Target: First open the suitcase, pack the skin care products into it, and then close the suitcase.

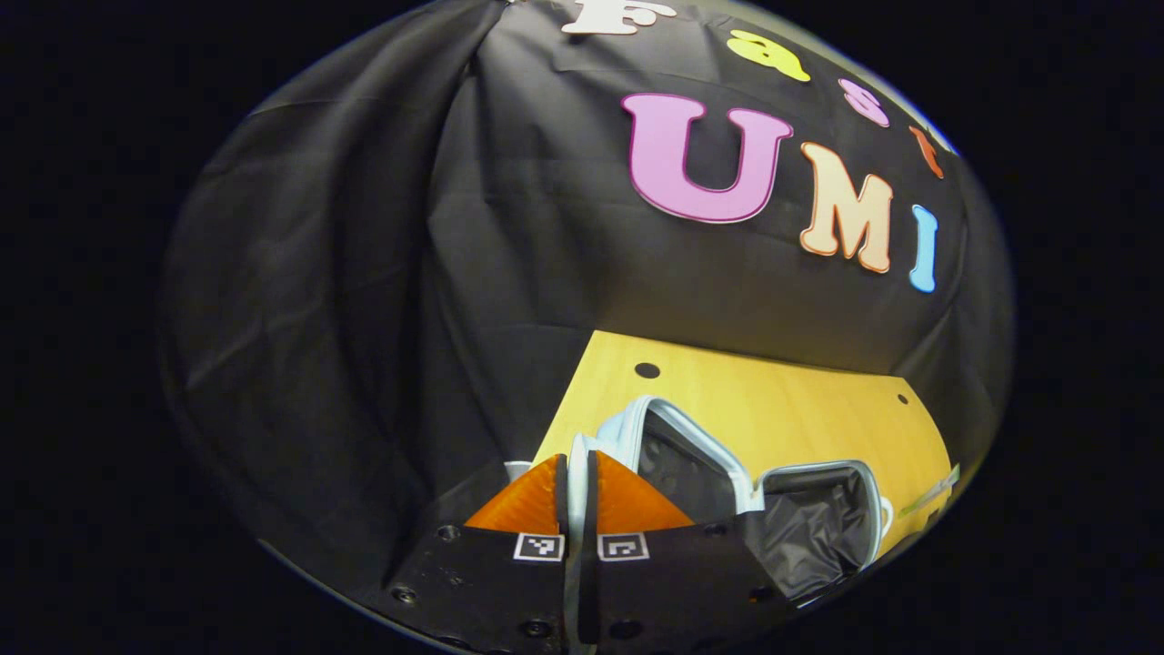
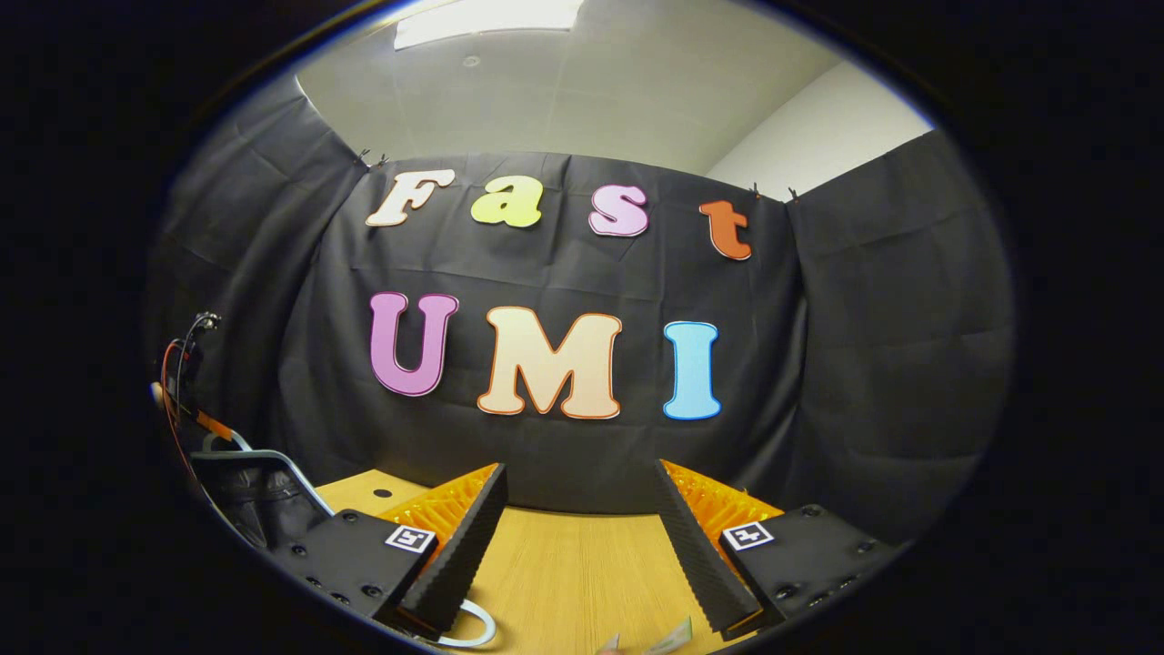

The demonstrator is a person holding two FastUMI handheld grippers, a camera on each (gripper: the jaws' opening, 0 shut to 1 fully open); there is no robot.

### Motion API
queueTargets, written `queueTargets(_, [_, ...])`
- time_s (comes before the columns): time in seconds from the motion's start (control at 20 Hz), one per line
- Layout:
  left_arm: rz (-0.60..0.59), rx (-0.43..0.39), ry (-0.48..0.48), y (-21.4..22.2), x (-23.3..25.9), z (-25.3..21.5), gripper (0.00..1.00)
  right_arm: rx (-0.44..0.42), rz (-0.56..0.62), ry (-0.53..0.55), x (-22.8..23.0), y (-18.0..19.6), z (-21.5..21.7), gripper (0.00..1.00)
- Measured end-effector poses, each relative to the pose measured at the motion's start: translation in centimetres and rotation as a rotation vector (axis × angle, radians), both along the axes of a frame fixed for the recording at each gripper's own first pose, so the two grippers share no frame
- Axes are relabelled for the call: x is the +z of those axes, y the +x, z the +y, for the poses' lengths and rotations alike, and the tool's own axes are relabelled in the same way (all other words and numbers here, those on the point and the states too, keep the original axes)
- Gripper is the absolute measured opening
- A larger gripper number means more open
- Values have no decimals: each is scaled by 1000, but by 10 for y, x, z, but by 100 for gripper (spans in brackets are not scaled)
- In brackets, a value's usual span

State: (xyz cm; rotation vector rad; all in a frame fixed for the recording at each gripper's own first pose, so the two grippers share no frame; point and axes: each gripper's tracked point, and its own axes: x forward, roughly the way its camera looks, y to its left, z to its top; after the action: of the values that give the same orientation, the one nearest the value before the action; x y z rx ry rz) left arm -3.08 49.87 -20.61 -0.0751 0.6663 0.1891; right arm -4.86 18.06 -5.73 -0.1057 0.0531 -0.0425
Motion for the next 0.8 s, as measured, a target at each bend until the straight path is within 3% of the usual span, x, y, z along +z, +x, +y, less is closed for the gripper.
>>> queueTargets(0.2, [39,45,56,-7,-26,26,0,-5,16,7,-1,1,-1,98])
queueTargets(0.3, [71,88,120,-15,-35,42,6,-17,8,4,3,0,-5,98])
queueTargets(0.45, [2,106,172,-5,-19,43,17,-23,1,0,5,-3,-9,98])
queueTargets(0.5, [-20,105,186,-5,-10,40,26,-21,3,2,4,-3,-9,98])
queueTargets(0.7, [-158,85,291,5,42,15,91,-46,-13,29,7,-4,-22,100])
queueTargets(0.75, [-187,83,293,9,55,4,85,-52,-11,34,6,-3,-25,98])
queueTargets(0.8, [-216,87,285,10,68,-10,92,-55,-6,39,3,-2,-28,98])
